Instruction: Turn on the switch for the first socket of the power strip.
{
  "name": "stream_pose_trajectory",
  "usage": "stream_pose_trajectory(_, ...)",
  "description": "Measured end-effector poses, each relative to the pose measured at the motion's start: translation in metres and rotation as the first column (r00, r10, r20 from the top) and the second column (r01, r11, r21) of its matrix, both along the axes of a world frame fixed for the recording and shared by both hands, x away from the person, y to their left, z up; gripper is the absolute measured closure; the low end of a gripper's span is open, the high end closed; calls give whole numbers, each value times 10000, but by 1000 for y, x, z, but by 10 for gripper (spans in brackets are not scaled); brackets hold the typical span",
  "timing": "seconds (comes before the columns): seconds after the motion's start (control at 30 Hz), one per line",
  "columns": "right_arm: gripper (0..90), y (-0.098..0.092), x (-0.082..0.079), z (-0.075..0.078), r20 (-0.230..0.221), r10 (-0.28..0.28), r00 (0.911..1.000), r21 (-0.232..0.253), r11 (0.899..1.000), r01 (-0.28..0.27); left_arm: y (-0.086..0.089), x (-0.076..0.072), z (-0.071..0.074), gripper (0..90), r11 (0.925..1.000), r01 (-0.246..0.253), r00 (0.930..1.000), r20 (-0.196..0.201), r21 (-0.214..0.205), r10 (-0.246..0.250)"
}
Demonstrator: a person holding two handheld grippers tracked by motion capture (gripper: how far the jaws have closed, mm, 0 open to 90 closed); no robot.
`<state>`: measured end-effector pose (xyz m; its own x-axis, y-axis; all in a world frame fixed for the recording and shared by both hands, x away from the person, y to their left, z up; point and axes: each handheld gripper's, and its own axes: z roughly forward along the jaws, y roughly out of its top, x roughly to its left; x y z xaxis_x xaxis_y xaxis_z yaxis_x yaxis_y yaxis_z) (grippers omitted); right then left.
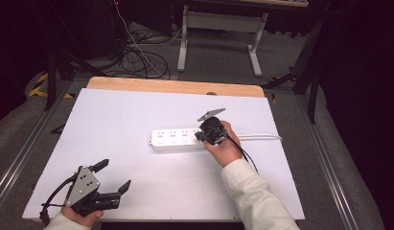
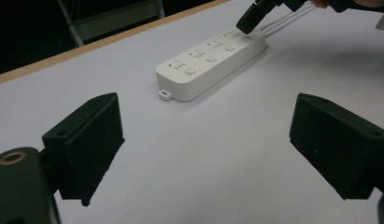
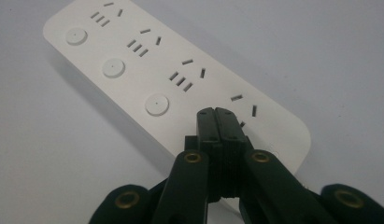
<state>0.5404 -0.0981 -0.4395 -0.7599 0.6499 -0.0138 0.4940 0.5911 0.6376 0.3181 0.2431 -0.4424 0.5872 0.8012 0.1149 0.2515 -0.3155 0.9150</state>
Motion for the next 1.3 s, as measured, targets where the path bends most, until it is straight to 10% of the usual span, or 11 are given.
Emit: stream_pose_trajectory(1.3, 900, 8, -6, -6, 389, 46, 9992, -656, 9978, -20, -1, 0, 0, 103, 10000, 29, 10000, -5, 1, -29)
